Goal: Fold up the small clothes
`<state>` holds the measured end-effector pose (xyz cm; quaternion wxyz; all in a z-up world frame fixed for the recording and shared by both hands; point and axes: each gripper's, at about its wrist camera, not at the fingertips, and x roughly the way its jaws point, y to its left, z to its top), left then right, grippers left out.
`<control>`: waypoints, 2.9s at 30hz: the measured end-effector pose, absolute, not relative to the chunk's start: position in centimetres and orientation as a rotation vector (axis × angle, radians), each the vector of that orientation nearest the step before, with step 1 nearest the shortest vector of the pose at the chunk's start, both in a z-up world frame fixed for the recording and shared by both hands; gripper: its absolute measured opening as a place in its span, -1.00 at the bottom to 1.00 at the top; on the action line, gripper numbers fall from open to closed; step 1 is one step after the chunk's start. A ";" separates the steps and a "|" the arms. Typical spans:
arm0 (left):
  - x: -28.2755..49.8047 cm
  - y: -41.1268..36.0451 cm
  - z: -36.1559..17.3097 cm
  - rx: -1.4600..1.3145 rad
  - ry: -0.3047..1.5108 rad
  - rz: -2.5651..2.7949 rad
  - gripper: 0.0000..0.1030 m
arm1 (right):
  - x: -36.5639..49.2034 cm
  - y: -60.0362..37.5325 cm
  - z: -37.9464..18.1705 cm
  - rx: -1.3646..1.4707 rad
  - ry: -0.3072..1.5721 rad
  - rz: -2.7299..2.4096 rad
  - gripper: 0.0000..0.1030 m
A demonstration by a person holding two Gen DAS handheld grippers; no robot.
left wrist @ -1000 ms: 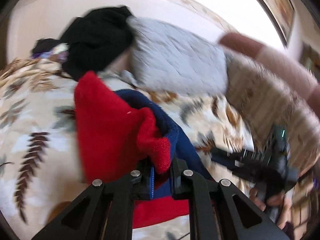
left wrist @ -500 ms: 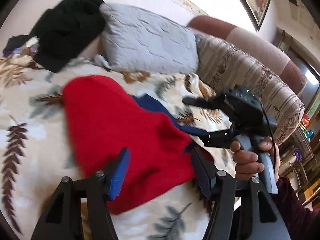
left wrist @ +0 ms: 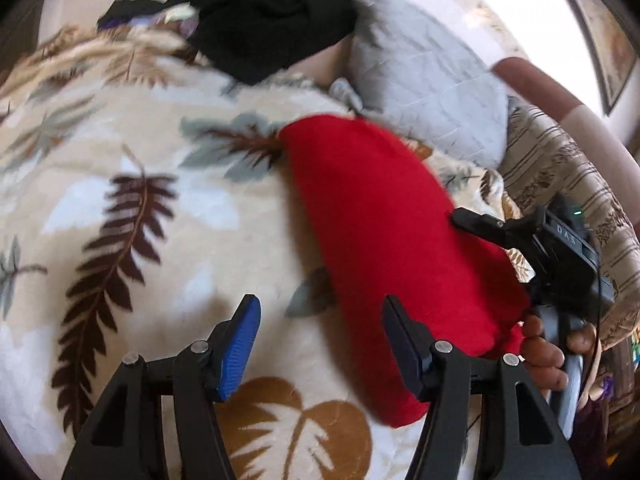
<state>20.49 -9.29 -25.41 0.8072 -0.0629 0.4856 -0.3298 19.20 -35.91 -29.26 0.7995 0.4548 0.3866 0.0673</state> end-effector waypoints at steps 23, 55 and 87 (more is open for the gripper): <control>15.4 -17.6 -23.3 0.053 0.908 -0.831 0.46 | 7.8 -43.6 -26.0 0.906 0.762 -0.130 0.25; 13.6 -19.1 -23.5 0.225 0.776 -0.709 0.65 | 17.1 -43.7 -23.5 0.559 0.859 -0.127 -0.67; 15.1 -17.5 -23.2 0.185 0.837 -0.644 0.74 | 14.9 -41.2 -27.3 0.613 0.941 -0.097 -0.74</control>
